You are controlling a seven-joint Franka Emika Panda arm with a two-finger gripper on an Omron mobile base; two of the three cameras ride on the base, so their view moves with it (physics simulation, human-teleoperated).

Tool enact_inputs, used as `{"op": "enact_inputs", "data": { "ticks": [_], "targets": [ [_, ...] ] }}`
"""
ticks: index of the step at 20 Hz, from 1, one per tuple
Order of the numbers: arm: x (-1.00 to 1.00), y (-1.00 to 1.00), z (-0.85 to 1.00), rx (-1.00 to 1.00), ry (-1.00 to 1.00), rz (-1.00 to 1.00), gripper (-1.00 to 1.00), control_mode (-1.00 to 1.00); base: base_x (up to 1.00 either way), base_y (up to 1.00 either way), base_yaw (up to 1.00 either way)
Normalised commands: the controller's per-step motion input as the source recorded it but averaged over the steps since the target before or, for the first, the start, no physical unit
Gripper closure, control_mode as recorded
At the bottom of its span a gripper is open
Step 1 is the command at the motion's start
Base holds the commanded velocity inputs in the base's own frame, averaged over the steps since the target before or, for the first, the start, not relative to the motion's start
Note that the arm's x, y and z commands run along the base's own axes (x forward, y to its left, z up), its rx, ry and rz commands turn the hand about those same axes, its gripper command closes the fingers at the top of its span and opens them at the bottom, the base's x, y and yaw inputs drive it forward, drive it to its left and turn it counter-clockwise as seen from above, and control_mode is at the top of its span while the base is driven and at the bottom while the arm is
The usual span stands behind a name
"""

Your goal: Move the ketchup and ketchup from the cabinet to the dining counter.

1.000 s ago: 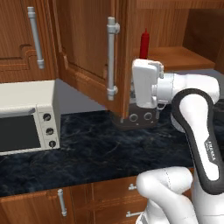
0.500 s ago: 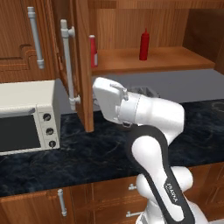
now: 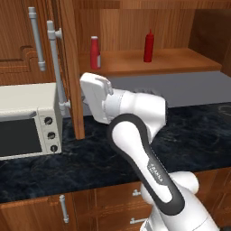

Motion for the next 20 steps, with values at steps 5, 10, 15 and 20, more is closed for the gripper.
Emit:
{"op": "enact_inputs", "data": {
  "ticks": [5,10,15,20],
  "targets": [
    [0.12,0.0,0.0,-0.09,0.19,0.0,1.0,-1.0,0.0,0.0,0.0],
    [0.0,-0.41,0.0,-0.14,0.17,-0.04,1.0,-1.0,0.0,0.0,0.0],
    [0.0,-0.99,-0.01,-0.25,0.08,-0.12,1.0,-1.0,0.0,0.0,0.0],
    [0.1,-1.0,-0.22,-0.29,0.01,-0.06,1.0,-1.0,0.0,0.0,0.0]
  ]
}}
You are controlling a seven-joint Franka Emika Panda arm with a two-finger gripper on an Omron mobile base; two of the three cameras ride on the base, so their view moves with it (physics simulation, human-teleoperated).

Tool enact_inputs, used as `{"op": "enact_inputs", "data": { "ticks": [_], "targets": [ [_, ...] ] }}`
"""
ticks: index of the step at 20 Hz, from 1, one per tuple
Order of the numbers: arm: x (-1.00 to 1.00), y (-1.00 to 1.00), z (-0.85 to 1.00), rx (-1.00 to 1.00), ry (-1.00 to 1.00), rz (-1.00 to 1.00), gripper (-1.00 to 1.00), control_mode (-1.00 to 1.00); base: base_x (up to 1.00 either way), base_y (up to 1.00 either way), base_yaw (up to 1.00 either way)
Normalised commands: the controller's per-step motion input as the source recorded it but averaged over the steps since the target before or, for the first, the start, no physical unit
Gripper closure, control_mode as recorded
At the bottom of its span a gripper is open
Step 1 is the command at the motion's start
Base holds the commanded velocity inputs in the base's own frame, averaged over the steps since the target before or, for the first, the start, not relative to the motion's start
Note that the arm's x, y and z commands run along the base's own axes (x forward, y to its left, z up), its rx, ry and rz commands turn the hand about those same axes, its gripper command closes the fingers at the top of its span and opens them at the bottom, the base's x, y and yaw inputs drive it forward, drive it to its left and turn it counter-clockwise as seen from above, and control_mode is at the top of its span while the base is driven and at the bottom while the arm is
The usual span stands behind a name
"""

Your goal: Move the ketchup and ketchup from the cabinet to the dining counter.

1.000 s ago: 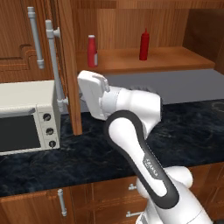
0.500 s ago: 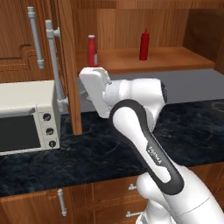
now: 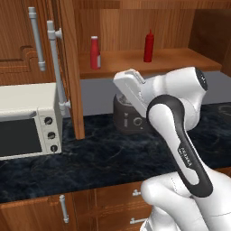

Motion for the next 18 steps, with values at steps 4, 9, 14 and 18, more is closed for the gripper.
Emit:
{"op": "enact_inputs", "data": {
  "ticks": [4,9,14,18],
  "targets": [
    [0.1,-1.0,-0.25,-0.32,0.0,-0.04,1.0,-1.0,0.0,0.0,0.0],
    [0.08,-1.0,-0.16,-0.37,0.0,-0.05,1.0,-1.0,0.0,0.0,0.0],
    [0.0,-0.79,-0.03,-0.4,0.0,-0.01,1.0,-1.0,0.0,0.0,0.0],
    [-0.01,-0.33,0.0,-0.36,0.0,0.0,1.0,-1.0,0.0,0.0,0.0]
  ]
}}
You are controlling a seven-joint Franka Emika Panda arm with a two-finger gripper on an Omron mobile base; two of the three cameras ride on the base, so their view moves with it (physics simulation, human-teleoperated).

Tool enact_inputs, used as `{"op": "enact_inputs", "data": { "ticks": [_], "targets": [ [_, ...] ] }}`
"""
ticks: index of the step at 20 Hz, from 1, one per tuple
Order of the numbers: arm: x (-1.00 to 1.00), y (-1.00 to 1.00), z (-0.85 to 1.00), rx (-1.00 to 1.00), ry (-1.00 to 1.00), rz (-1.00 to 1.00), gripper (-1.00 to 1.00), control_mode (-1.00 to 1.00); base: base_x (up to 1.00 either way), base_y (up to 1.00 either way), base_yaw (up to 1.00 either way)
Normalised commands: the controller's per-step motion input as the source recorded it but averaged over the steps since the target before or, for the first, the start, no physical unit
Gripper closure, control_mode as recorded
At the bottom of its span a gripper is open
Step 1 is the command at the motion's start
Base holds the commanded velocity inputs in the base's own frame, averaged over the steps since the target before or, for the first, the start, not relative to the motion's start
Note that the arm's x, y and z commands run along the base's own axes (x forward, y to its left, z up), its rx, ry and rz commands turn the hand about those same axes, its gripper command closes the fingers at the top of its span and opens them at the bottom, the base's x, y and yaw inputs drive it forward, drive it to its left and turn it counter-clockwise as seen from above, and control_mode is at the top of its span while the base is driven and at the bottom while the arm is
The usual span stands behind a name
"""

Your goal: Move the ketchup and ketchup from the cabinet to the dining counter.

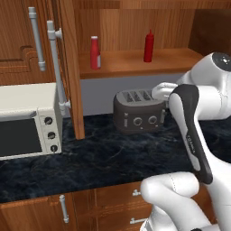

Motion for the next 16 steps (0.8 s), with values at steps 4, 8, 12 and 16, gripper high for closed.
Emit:
{"op": "enact_inputs", "data": {
  "ticks": [4,8,12,16],
  "targets": [
    [0.0,0.0,0.0,-0.17,0.0,0.0,1.0,-1.0,0.0,0.0,0.0],
    [0.0,0.0,0.0,-0.07,0.0,0.0,1.0,-1.0,0.0,0.0,0.0],
    [0.0,0.0,0.0,0.0,0.0,0.0,-1.0,-1.0,0.0,0.0,0.0],
    [0.0,0.0,0.0,0.0,0.0,0.0,-1.0,-1.0,0.0,0.0,0.0]
  ]
}}
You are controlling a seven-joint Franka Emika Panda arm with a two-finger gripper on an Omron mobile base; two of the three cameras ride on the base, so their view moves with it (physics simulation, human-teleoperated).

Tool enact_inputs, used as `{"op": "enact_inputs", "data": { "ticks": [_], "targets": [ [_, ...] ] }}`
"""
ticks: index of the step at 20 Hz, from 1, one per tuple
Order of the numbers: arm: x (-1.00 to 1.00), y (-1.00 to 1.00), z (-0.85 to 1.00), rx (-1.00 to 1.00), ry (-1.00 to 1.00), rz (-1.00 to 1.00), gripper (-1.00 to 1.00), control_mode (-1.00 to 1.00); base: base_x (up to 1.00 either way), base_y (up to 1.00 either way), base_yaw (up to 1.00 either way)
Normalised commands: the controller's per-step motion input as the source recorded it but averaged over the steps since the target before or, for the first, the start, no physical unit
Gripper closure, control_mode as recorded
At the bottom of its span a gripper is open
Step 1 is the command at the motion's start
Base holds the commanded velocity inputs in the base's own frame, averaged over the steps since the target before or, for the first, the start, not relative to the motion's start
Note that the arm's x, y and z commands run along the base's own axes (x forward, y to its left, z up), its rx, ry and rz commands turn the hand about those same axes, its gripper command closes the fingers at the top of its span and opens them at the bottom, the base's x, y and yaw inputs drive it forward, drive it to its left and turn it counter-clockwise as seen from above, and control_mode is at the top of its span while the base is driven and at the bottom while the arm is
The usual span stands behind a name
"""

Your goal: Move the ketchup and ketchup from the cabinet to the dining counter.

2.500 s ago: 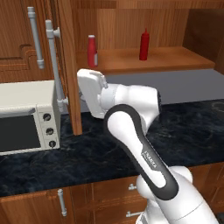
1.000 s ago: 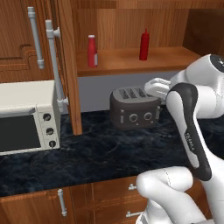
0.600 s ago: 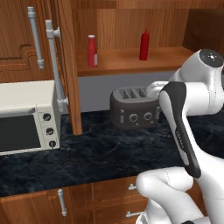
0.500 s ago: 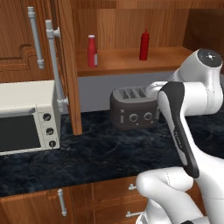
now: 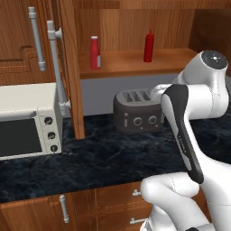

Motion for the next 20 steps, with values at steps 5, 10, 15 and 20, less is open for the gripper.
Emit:
{"op": "enact_inputs", "data": {
  "ticks": [5,10,15,20],
  "targets": [
    [0.0,0.0,0.0,0.0,0.0,0.0,-1.0,-1.0,0.0,0.0,0.0],
    [0.0,-0.07,0.05,-0.01,-0.12,0.0,-1.0,-1.0,0.0,0.0,0.0],
    [0.0,-0.16,0.26,-0.03,-0.25,0.0,-1.0,-1.0,0.0,0.0,0.0],
    [0.11,-0.1,0.37,-0.01,-0.11,0.0,-1.0,-1.0,0.0,0.0,0.0]
  ]
}}
